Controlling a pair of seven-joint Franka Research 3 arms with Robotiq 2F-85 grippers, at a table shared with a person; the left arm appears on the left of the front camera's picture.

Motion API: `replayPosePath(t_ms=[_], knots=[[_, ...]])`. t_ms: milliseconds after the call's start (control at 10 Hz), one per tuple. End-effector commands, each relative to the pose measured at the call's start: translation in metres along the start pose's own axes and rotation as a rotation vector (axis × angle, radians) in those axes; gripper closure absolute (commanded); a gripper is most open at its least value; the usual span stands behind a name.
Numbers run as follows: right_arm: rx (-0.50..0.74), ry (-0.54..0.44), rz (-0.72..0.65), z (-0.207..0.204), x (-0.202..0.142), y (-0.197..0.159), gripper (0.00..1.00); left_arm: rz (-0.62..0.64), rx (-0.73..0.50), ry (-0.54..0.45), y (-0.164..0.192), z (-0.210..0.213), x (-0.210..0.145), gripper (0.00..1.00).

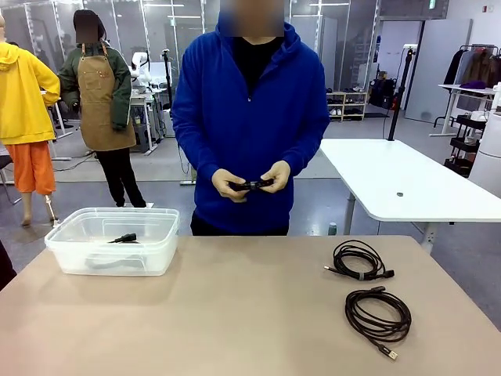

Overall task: Organize and store the cables.
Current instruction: Place the Power Cable into the Organizing box.

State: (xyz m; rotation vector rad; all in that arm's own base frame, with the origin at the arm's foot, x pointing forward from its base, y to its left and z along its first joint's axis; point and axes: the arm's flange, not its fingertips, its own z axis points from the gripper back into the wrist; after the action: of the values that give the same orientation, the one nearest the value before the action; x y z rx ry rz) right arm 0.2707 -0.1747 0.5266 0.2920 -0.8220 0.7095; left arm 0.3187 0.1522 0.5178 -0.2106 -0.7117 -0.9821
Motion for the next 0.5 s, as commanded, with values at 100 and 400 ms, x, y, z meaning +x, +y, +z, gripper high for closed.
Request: replayPosePath(t_ms=[100,400], knots=[[0.006,-0.007,0.016,0.0008,-0.0008,-0.0002,0.00,-0.003,0.027,-0.010,-0.0096,0.0022,-0.0024,0.08],[0.006,-0.007,0.016,0.0008,-0.0008,-0.0002,0.00,-0.003,0.027,-0.010,-0.0096,0.0022,-0.0024,0.08]])
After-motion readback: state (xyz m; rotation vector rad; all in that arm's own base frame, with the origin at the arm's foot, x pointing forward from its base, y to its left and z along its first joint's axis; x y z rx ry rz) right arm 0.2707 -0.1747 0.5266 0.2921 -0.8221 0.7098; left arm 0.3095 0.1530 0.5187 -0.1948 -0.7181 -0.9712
